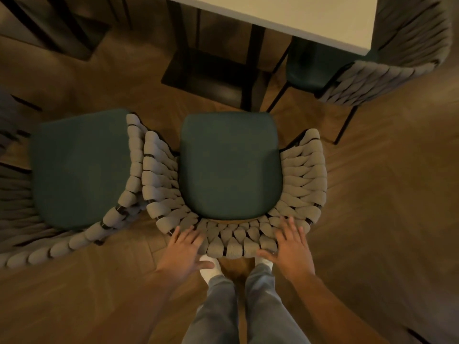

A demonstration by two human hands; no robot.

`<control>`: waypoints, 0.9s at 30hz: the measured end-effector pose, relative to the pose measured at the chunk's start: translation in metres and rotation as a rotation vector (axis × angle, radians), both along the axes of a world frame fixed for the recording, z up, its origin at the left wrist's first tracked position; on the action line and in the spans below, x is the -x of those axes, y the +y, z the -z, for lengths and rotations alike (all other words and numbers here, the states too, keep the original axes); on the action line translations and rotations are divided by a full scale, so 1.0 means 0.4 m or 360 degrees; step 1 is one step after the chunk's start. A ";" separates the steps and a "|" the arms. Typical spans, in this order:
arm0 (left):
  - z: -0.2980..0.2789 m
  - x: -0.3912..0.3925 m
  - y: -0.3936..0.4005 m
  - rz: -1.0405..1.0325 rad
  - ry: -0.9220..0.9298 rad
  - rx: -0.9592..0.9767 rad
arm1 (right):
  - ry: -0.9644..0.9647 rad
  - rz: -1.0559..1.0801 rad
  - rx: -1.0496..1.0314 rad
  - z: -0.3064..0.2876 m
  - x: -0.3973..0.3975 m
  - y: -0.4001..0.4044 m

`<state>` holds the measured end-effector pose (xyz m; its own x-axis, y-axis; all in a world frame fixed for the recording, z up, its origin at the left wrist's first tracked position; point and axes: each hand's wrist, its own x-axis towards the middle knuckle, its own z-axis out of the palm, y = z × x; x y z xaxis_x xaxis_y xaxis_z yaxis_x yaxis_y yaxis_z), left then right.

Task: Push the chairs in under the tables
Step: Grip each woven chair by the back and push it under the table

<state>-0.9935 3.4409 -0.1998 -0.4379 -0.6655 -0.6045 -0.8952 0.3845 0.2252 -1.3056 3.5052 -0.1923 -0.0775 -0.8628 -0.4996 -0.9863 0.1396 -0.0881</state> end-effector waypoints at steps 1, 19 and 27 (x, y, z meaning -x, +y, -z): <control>0.007 0.004 -0.005 0.0118 -0.0073 -0.0027 | -0.0025 -0.0137 -0.0080 0.012 0.006 -0.006; 0.027 0.065 -0.263 0.0191 -0.0205 0.0007 | -0.0003 -0.0326 -0.0250 0.027 0.039 -0.234; 0.020 0.066 -0.492 0.0219 -0.0330 0.0021 | -0.0046 -0.0224 -0.0183 0.035 0.013 -0.410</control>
